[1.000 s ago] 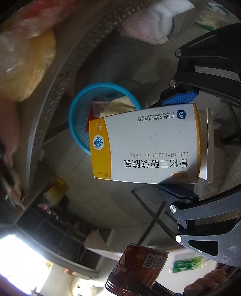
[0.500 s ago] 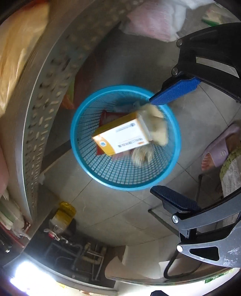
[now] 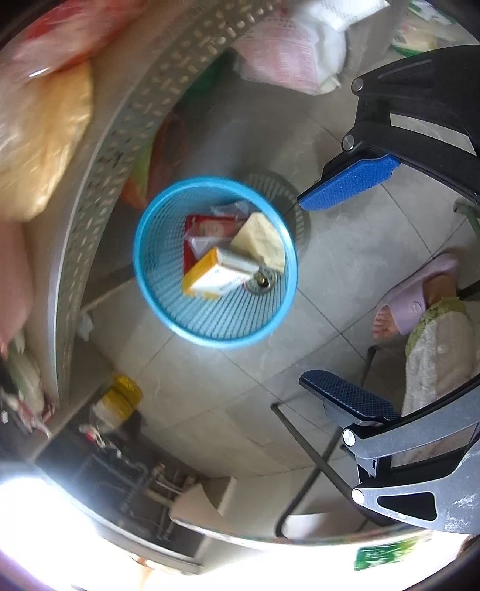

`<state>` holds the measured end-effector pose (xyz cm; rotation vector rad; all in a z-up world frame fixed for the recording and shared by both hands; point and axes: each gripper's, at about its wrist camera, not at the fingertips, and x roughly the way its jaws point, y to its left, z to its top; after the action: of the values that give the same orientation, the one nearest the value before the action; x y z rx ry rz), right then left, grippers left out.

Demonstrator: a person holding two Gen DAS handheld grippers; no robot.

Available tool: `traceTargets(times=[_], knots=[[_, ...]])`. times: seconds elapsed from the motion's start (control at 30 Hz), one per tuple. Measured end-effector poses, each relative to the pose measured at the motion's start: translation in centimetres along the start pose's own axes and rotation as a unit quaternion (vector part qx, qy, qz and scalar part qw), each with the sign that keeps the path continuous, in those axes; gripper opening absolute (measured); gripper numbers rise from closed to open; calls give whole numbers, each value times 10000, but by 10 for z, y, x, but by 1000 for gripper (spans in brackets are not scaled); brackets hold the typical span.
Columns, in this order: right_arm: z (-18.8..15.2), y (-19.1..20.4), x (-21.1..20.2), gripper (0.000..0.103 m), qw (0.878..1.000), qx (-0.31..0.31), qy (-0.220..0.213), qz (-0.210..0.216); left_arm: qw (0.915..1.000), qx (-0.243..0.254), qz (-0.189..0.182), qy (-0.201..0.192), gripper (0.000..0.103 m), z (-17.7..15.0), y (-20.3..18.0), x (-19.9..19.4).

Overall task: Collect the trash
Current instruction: 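Move both tools back toward the table, then grasp the green bottle with the right gripper while the left grasps the toothpaste box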

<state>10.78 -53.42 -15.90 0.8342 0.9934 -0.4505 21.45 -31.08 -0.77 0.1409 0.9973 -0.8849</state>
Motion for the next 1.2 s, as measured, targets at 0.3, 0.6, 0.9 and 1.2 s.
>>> traceTargets(times=[0.3,0.6,0.9,1.2], knots=[[-2,53,-36,85,9958,-630,-297,589,9960,-454,358,-686,84,-45,47,-86],[-9,107,-78,85,9836,-1185,-440,1285,9809,-769,706,-1639,86,-111,101,-180],[-35,207,-60,83,9524,-1835,543,2373,9474,-1610,1641,-2226,87,-196,164,-254],[-109,358,-20,83,8853,-2752,2233,3010,9257,-2130,2196,-2226,87,-244,208,-276]])
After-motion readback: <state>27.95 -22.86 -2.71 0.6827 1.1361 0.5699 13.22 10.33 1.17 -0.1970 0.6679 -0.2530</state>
